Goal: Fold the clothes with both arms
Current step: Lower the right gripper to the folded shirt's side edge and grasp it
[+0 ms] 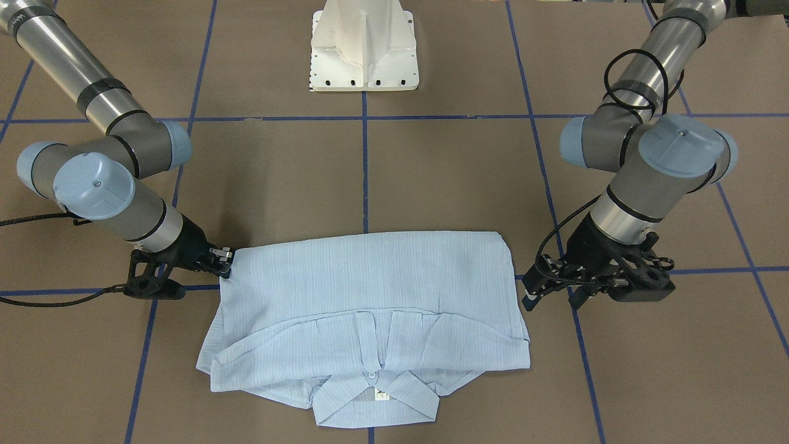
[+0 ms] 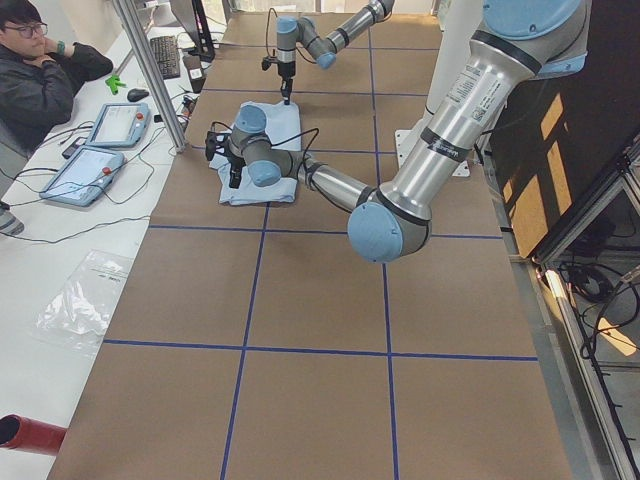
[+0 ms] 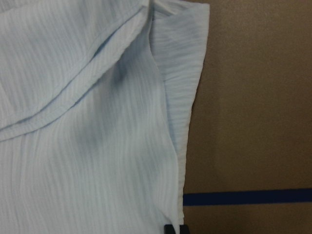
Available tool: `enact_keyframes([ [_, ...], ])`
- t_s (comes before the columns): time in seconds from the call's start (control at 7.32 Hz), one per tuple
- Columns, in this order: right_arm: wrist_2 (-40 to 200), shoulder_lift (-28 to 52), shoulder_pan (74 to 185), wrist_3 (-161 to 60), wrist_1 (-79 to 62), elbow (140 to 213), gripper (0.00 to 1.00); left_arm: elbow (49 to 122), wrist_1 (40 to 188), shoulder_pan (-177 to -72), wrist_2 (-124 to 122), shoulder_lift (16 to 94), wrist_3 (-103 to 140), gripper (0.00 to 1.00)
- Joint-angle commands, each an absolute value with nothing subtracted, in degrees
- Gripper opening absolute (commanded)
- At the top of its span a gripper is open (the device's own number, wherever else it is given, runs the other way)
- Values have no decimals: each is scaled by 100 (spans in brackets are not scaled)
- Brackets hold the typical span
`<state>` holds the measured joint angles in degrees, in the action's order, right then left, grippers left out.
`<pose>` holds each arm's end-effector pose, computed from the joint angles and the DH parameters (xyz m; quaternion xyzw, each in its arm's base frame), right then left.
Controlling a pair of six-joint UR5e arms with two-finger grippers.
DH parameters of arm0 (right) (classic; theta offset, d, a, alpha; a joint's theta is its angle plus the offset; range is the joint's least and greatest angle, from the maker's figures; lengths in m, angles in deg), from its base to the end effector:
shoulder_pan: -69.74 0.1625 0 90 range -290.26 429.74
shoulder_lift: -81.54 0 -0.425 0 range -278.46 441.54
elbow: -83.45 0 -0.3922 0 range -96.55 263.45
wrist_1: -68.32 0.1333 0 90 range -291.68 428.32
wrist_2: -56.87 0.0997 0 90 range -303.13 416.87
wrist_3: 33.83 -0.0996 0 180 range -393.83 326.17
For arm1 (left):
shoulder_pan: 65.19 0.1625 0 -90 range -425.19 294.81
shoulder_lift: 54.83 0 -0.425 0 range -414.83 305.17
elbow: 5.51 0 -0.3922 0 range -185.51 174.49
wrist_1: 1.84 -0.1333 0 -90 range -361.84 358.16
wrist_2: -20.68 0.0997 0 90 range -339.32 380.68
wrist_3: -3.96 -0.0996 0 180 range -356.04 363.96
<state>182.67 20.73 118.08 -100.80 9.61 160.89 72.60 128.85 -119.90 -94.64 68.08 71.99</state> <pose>-0.4158 -0.5802 0.4014 -0.0027 -0.4777 0.0687 0.8758 0.3440 -0.6430 0.3335 0.1628 0.5092 -0.1282 0.8353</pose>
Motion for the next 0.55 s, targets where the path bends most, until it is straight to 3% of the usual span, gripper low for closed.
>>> enact_keyframes([
  [0.0, 18247, 2072, 11799, -10089, 953, 16080, 39, 7254, 12886, -11986, -9464, 6804, 7199, 100],
  [0.27, 18238, 2081, 11790, -10089, 953, 16071, 41, 7262, 12886, -11995, -9464, 6804, 7208, 100],
  [0.41, 18238, 2090, 11790, -10106, 944, 16071, 35, 7262, 12886, -11986, -9464, 6804, 7208, 100],
])
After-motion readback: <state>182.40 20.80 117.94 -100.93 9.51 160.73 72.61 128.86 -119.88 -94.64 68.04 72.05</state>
